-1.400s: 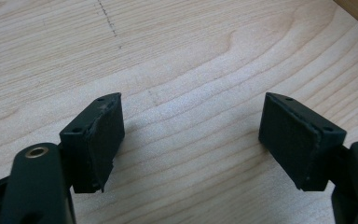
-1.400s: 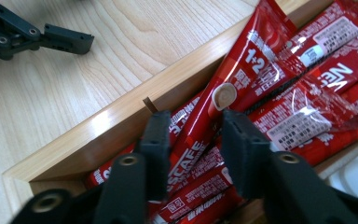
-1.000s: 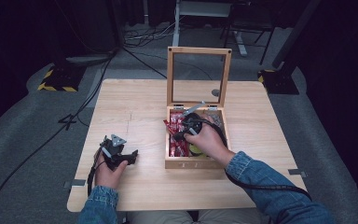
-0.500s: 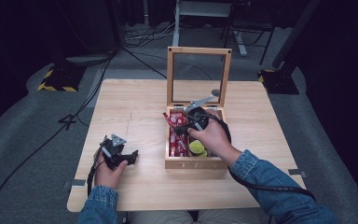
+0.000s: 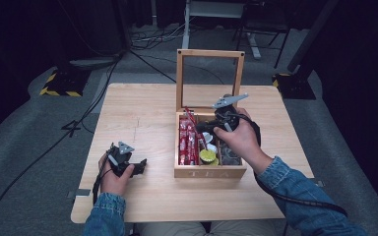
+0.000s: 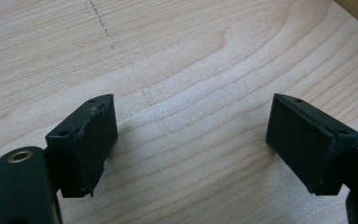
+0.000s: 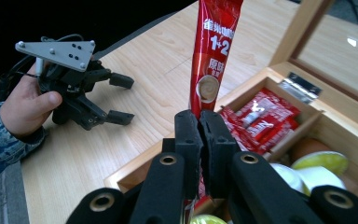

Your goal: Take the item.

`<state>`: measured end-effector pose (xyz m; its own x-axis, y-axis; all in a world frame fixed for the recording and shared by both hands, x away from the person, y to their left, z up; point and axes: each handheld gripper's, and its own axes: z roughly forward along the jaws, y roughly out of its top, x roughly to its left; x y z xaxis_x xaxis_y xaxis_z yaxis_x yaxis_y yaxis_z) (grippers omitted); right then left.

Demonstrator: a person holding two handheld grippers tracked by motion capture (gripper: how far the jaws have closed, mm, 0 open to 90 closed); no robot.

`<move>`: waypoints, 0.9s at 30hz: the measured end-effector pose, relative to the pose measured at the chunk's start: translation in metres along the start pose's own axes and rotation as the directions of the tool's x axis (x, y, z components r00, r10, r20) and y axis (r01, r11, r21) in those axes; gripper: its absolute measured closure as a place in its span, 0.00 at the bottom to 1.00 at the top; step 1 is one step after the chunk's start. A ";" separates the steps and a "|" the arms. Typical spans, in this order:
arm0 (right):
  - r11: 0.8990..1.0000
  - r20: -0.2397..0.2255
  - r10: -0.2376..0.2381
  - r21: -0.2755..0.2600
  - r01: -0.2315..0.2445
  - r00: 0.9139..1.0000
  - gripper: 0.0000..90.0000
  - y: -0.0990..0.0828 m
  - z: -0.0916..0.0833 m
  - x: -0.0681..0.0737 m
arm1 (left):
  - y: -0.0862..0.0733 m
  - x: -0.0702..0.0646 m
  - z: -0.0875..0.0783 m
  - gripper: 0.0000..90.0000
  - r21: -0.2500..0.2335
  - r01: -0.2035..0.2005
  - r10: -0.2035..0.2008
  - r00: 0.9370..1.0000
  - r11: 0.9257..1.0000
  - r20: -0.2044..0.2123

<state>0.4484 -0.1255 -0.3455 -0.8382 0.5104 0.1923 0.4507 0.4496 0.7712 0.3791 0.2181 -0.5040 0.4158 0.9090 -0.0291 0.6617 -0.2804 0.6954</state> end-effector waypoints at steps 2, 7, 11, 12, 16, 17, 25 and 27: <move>1.000 0.012 0.003 -0.010 -0.003 1.000 0.96 -0.002 -0.007 -0.003 | 0.000 0.000 0.000 0.19 -0.002 0.000 0.000 1.000 1.000 0.000; 0.999 0.038 0.010 -0.031 -0.009 0.999 0.96 -0.006 -0.027 -0.012 | 0.000 0.001 0.000 0.17 0.003 -0.002 0.002 1.000 1.000 0.000; 0.999 0.058 0.018 -0.045 -0.015 0.998 0.96 -0.008 -0.041 -0.019 | 0.000 0.001 0.000 0.17 0.002 -0.002 0.002 1.000 1.000 0.000; 0.999 0.063 0.018 -0.049 -0.015 0.998 0.96 -0.009 -0.045 -0.021 | 0.000 0.001 0.000 0.17 0.002 -0.002 0.002 1.000 1.000 0.000; 0.998 0.089 0.029 -0.060 -0.024 0.996 0.96 -0.012 -0.059 -0.030 | 0.000 0.001 0.000 0.17 0.002 -0.002 0.002 1.000 1.000 0.000; 0.998 0.098 0.031 -0.062 -0.025 0.995 0.96 -0.014 -0.062 -0.033 | 0.000 0.001 0.000 0.17 0.002 -0.002 0.002 1.000 1.000 0.000; 0.995 0.161 0.063 -0.085 -0.050 0.985 0.96 -0.026 -0.088 -0.056 | 0.001 0.001 0.000 0.17 0.006 -0.004 0.004 1.000 1.000 0.003; 0.995 0.175 0.068 -0.087 -0.053 0.982 0.96 -0.029 -0.094 -0.062 | 0.001 0.001 0.001 0.17 0.005 -0.004 0.004 1.000 1.000 0.005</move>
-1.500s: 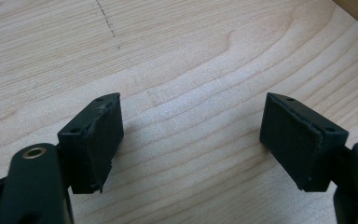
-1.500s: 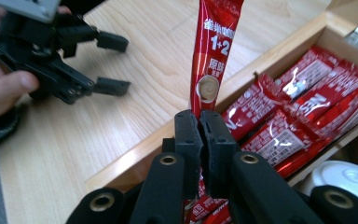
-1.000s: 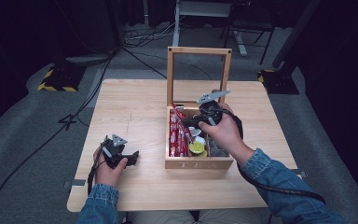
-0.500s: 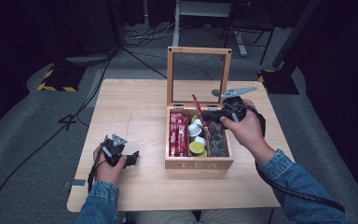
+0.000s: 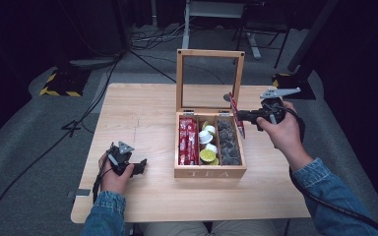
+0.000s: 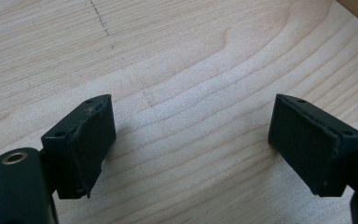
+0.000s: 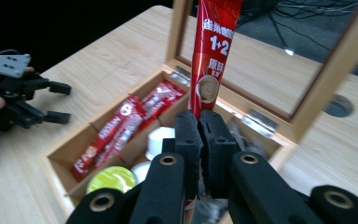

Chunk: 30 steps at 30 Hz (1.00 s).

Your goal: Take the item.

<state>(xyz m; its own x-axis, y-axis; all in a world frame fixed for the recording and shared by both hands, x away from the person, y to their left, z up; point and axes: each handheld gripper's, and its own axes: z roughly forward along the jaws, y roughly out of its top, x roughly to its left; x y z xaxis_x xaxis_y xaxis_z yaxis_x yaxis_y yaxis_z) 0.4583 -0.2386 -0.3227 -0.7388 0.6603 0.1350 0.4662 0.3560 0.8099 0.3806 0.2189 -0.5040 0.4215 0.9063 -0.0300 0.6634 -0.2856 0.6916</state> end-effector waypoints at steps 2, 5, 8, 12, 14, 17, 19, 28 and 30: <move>1.000 0.016 0.007 0.001 -0.007 1.000 0.96 -0.003 -0.005 -0.007 | 0.000 0.000 0.000 0.17 -0.003 -0.001 0.001 1.000 1.000 -0.001; 1.000 0.049 0.016 0.002 -0.016 0.999 0.96 -0.008 -0.010 -0.018 | 0.000 0.000 0.000 0.16 -0.002 -0.002 0.002 1.000 1.000 -0.001; 1.000 0.078 0.028 0.005 -0.028 0.997 0.96 -0.013 -0.014 -0.030 | 0.000 0.000 0.000 0.16 -0.002 -0.002 0.002 1.000 1.000 -0.001; 0.998 0.099 0.052 0.013 -0.054 0.994 0.96 -0.021 -0.017 -0.046 | 0.001 0.001 0.001 0.16 -0.002 -0.006 0.006 1.000 1.000 -0.001; 0.997 0.111 0.063 0.024 -0.067 0.992 0.96 -0.026 -0.016 -0.053 | 0.000 0.001 0.001 0.16 -0.002 -0.005 0.005 1.000 1.000 -0.001; 0.996 0.145 0.075 0.040 -0.081 0.987 0.96 -0.035 -0.015 -0.067 | 0.000 0.000 0.001 0.16 -0.001 -0.004 0.004 1.000 1.000 0.001; 0.995 0.163 0.087 0.040 -0.095 0.983 0.96 -0.041 -0.015 -0.075 | 0.000 0.000 0.001 0.16 -0.002 -0.003 0.003 1.000 1.000 0.002; 0.993 0.215 0.080 0.070 -0.097 0.973 0.96 -0.065 -0.009 -0.104 | 0.000 0.000 0.001 0.16 -0.001 -0.003 0.003 1.000 1.000 0.001; 0.991 0.223 0.091 0.079 -0.112 0.970 0.96 -0.071 -0.007 -0.109 | 0.000 0.000 0.001 0.16 -0.001 -0.003 0.003 1.000 1.000 0.001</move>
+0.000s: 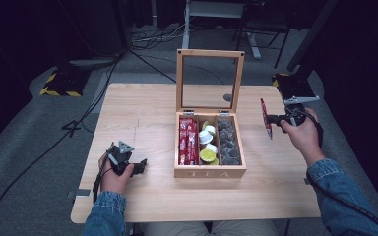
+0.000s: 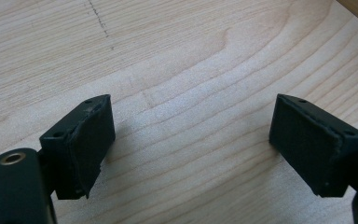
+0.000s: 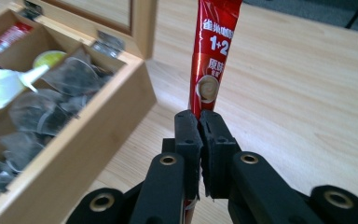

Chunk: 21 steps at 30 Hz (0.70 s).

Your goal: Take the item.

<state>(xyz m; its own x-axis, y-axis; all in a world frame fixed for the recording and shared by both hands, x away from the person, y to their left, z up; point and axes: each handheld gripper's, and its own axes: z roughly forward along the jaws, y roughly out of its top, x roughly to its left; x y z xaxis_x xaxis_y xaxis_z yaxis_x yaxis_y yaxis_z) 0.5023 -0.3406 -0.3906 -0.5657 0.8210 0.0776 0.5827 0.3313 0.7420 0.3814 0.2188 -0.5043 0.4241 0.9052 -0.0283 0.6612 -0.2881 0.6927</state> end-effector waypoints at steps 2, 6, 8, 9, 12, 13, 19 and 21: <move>1.000 0.002 0.012 0.008 -0.012 1.000 0.96 -0.004 0.002 -0.004 | 0.000 0.000 0.000 0.16 0.000 0.000 0.000 1.000 1.000 0.000; 0.999 0.008 0.034 0.038 -0.034 0.999 0.96 -0.011 0.007 -0.011 | 0.000 0.000 0.000 0.16 0.000 0.000 0.000 1.000 1.000 0.000; 0.997 0.012 0.041 0.058 -0.042 0.999 0.96 -0.015 0.010 -0.013 | 0.000 0.000 0.000 0.16 0.000 0.000 0.000 1.000 1.000 0.000; 0.997 0.009 0.047 0.065 -0.047 0.999 0.96 -0.017 0.012 -0.013 | 0.000 0.000 0.000 0.16 0.000 0.001 -0.001 1.000 1.000 0.000; 0.994 0.009 0.067 0.090 -0.068 0.998 0.96 -0.022 0.016 -0.016 | 0.000 0.000 0.000 0.16 0.000 0.000 0.000 1.000 1.000 0.000; 0.992 0.008 0.072 0.101 -0.073 0.997 0.96 -0.024 0.017 -0.017 | 0.000 0.000 0.000 0.16 0.000 0.000 0.000 1.000 1.000 0.000; 0.984 0.006 0.100 0.147 -0.100 0.995 0.96 -0.033 0.024 -0.019 | 0.000 0.000 0.000 0.16 0.000 0.001 -0.001 1.000 1.000 0.000; 0.980 0.004 0.116 0.162 -0.115 0.993 0.96 -0.036 0.027 -0.020 | 0.000 0.000 0.000 0.16 0.000 0.000 0.000 1.000 1.000 0.000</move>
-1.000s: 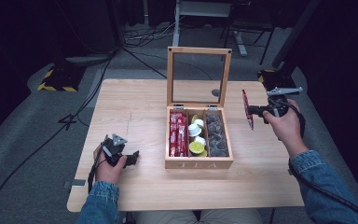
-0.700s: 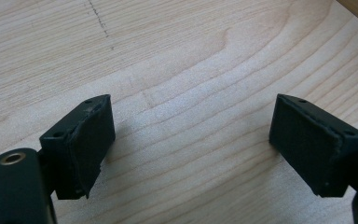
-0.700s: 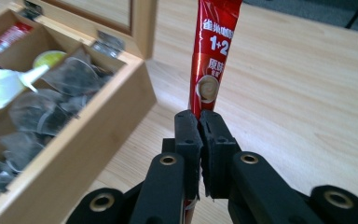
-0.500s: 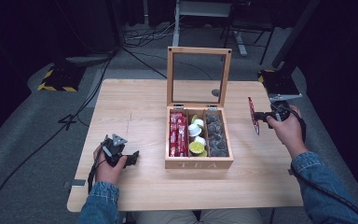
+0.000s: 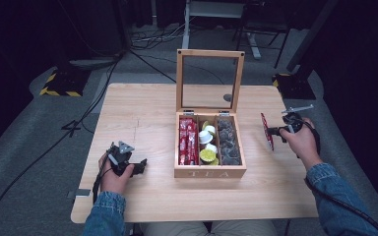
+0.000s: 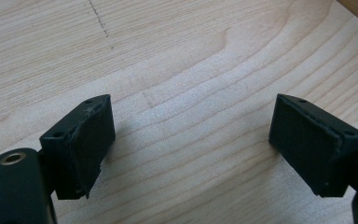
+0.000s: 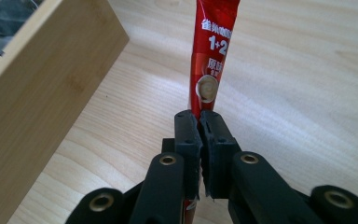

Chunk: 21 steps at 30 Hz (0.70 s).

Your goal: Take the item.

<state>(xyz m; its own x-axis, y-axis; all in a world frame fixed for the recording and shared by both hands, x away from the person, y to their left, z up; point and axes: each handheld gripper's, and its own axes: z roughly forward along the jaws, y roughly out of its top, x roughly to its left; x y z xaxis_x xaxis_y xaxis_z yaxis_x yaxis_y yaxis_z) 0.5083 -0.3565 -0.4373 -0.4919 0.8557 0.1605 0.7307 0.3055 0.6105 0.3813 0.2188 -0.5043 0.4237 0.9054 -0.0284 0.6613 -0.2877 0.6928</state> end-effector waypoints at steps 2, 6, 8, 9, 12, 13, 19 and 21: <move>1.000 -0.006 0.009 0.016 -0.009 1.000 0.96 -0.002 0.003 -0.001 | 0.000 0.000 0.000 0.16 0.000 0.000 0.000 1.000 1.000 0.000; 0.999 -0.018 0.033 0.040 -0.032 0.999 0.96 -0.006 0.008 -0.002 | 0.000 0.000 0.000 0.16 0.000 0.000 0.000 1.000 1.000 0.000; 0.998 -0.020 0.032 0.049 -0.031 0.999 0.96 -0.008 0.010 -0.002 | 0.000 0.000 0.000 0.16 0.000 0.000 0.000 1.000 1.000 0.000; 0.998 -0.018 0.036 0.051 -0.035 0.999 0.96 -0.009 0.011 -0.002 | 0.000 0.000 0.000 0.16 0.000 0.000 0.000 1.000 1.000 0.000; 0.997 -0.016 0.049 0.055 -0.048 0.999 0.96 -0.012 0.013 -0.002 | 0.000 0.000 0.000 0.16 0.000 0.000 0.000 1.000 1.000 0.000; 0.997 -0.012 0.056 0.055 -0.055 0.998 0.96 -0.012 0.014 -0.002 | 0.000 0.000 0.000 0.16 0.001 0.000 0.000 1.000 1.000 0.000; 0.995 -0.022 0.089 0.046 -0.087 0.996 0.90 -0.017 0.016 -0.003 | 0.001 0.000 0.001 0.15 0.001 -0.004 0.004 1.000 1.000 0.003; 0.996 -0.012 0.089 0.034 -0.088 0.996 0.82 -0.018 0.015 -0.004 | 0.001 0.001 0.001 0.15 0.002 -0.005 0.005 1.000 1.000 0.004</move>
<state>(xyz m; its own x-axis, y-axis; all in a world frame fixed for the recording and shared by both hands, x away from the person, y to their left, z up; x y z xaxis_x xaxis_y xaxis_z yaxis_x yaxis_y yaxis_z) 0.5044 -0.3588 -0.4606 -0.4310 0.8743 0.2234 0.7866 0.2428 0.5677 0.3830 0.2186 -0.5044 0.4291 0.9028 -0.0279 0.6606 -0.2926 0.6913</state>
